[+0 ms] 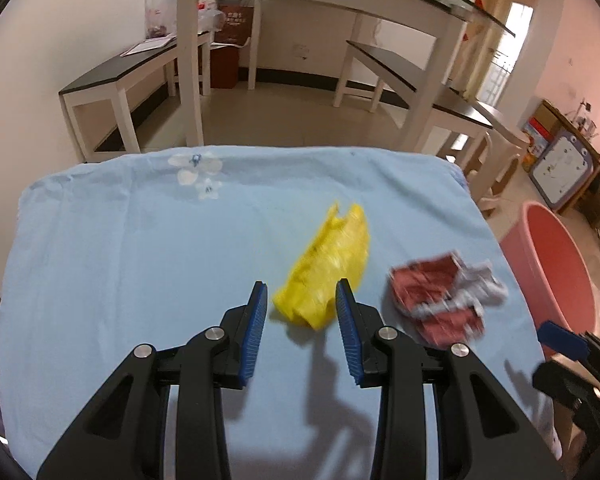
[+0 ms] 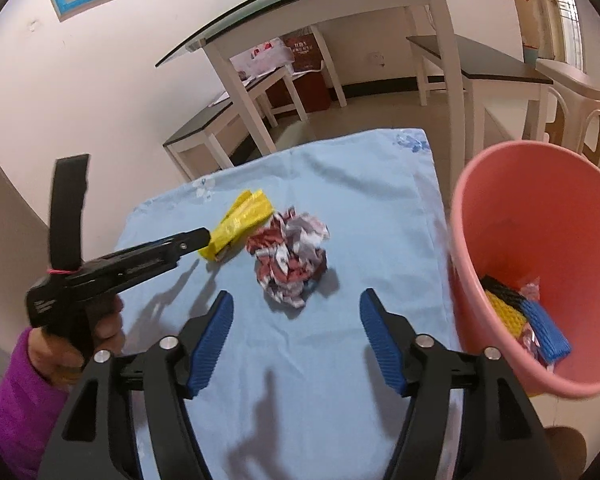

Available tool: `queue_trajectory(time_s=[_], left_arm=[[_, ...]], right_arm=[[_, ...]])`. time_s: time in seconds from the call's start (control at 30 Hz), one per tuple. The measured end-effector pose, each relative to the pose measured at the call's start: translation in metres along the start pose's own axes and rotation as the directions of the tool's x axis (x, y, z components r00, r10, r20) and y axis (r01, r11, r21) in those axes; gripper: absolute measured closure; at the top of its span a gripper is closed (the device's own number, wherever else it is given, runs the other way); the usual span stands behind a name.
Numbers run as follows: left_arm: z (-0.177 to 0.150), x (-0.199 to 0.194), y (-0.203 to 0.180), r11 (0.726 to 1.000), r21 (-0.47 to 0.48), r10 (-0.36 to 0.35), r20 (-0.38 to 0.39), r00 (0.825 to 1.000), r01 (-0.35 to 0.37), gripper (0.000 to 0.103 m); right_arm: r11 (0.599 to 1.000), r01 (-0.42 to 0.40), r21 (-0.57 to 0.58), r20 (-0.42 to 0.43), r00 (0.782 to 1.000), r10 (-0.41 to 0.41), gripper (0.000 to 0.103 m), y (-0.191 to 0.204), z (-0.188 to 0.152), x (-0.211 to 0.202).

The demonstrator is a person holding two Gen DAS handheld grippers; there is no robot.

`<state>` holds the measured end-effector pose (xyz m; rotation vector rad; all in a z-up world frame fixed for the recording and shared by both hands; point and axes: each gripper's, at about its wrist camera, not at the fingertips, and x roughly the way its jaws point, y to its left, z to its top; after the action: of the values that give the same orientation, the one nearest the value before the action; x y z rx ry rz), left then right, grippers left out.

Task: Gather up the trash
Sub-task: 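Grasp the yellow plastic bag with left tool while right tool grasps printed wrapper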

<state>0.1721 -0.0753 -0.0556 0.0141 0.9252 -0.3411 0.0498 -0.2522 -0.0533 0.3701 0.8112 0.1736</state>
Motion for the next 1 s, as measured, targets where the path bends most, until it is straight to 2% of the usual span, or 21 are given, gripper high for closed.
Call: queue_trajectory(time_s=[0.17, 0.27, 0.33, 0.4, 0.5, 0.7, 0.77, 0.8, 0.83, 0.9, 1.0], left_arm=[[0.003, 0.020, 0.002, 1.000, -0.021, -0.010, -0.046, 0.999, 0.009, 0.067], [-0.001, 0.019, -0.003, 0.999, -0.005, -0.039, -0.035, 0.999, 0.039, 0.067], [-0.004, 0.019, -0.008, 0.999, 0.022, -0.027, -0.027, 0.999, 0.028, 0.068], [-0.006, 0.016, -0.008, 1.000, 0.019, -0.024, -0.006, 1.000, 0.024, 0.082], [-0.008, 0.009, -0.004, 0.999, -0.025, -0.022, 0.000, 1.000, 0.022, 0.091], [-0.019, -0.020, 0.013, 0.994, -0.113, -0.008, -0.001, 1.000, 0.008, 0.093], [-0.026, -0.031, 0.015, 0.992, -0.122, -0.010, 0.007, 1.000, 0.011, 0.093], [-0.029, -0.036, 0.016, 0.992, -0.123, -0.006, 0.012, 1.000, 0.008, 0.093], [-0.034, -0.042, 0.017, 0.993, -0.122, 0.000, 0.017, 1.000, 0.002, 0.093], [-0.040, -0.051, 0.019, 0.992, -0.126, 0.004, 0.024, 1.000, -0.001, 0.093], [-0.050, -0.067, 0.019, 0.990, -0.140, 0.004, 0.042, 0.999, 0.002, 0.093]], right_arm=[[1.000, -0.011, 0.006, -0.006, 1.000, 0.011, 0.034, -0.002, 0.017, 0.019], [1.000, -0.009, -0.001, -0.019, 1.000, 0.009, 0.034, 0.000, 0.027, 0.033], [1.000, 0.006, -0.018, -0.029, 1.000, -0.007, 0.033, 0.002, 0.030, 0.042], [0.999, 0.019, -0.040, -0.047, 0.999, -0.021, 0.033, 0.006, 0.033, 0.053], [0.998, 0.030, -0.056, -0.065, 0.997, -0.034, 0.033, 0.010, 0.032, 0.064], [0.996, 0.035, -0.082, -0.081, 0.996, -0.042, 0.033, 0.019, 0.027, 0.079], [0.994, 0.032, -0.102, -0.073, 0.997, -0.040, 0.043, 0.024, 0.024, 0.080], [0.992, 0.042, -0.123, -0.079, 0.996, -0.052, 0.059, 0.028, 0.022, 0.081], [0.990, 0.043, -0.136, -0.087, 0.995, -0.055, 0.067, 0.032, 0.020, 0.082], [0.985, 0.056, -0.163, -0.074, 0.995, -0.069, 0.075, 0.040, 0.016, 0.079], [0.979, 0.054, -0.199, -0.057, 0.996, -0.067, 0.076, 0.050, 0.011, 0.070]])
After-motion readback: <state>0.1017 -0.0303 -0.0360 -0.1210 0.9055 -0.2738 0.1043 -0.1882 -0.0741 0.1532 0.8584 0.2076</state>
